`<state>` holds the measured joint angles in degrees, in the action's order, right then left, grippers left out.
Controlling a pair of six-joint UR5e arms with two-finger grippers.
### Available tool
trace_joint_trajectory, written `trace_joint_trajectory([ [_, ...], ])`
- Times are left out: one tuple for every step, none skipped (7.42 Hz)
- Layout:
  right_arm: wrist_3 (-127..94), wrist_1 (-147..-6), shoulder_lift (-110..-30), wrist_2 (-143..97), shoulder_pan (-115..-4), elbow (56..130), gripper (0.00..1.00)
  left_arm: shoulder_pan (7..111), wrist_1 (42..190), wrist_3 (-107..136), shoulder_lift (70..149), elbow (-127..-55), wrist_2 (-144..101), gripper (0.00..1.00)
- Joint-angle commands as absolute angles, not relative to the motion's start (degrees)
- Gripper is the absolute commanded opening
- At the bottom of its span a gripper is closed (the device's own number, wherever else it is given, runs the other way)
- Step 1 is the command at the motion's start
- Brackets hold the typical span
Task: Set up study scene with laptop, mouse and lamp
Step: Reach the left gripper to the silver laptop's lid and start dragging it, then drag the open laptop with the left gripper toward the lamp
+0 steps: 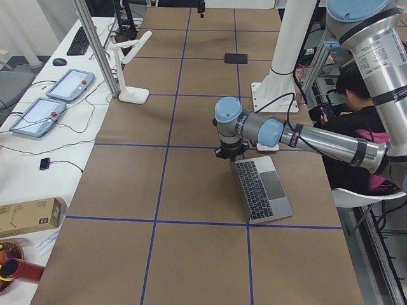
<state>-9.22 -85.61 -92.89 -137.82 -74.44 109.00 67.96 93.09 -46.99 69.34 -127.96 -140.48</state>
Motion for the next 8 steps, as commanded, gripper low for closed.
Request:
trace_joint_trajectory([
  [-9.3, -85.6, -92.5, -137.8, -74.4, 108.8, 0.99, 69.4, 88.7, -46.8, 76.2, -127.7, -140.3, 0.12],
  [-9.3, -85.6, -92.5, -137.7, -74.4, 108.9, 0.99, 69.5, 85.7, -46.8, 80.3, -127.3, -140.3, 0.12],
  [-9.3, -85.6, -92.6, -137.3, -74.4, 108.9, 0.99, 69.5, 83.0, -46.8, 85.9, -125.6, -140.1, 0.12],
  [-9.3, -85.6, -92.6, -136.6, -74.4, 108.8, 0.99, 69.5, 82.1, -46.8, 90.2, -123.7, -139.9, 0.12],
  [-9.3, -85.6, -92.5, -136.7, -74.4, 108.9, 0.99, 69.3, 82.0, -46.8, 95.4, -120.3, -139.1, 0.12],
  [-9.3, -85.6, -92.5, -136.6, -74.4, 108.9, 0.99, 69.1, 82.0, -46.8, 100.4, -116.8, -139.0, 0.12],
  [-9.3, -85.6, -92.5, -135.9, -74.4, 108.9, 0.99, 68.9, 82.0, -46.8, 105.8, -113.5, -137.6, 0.12],
  [-9.3, -85.6, -92.5, -135.8, -74.3, 108.8, 0.99, 68.1, 81.0, -46.8, 109.2, -112.2, -135.8, 0.12],
])
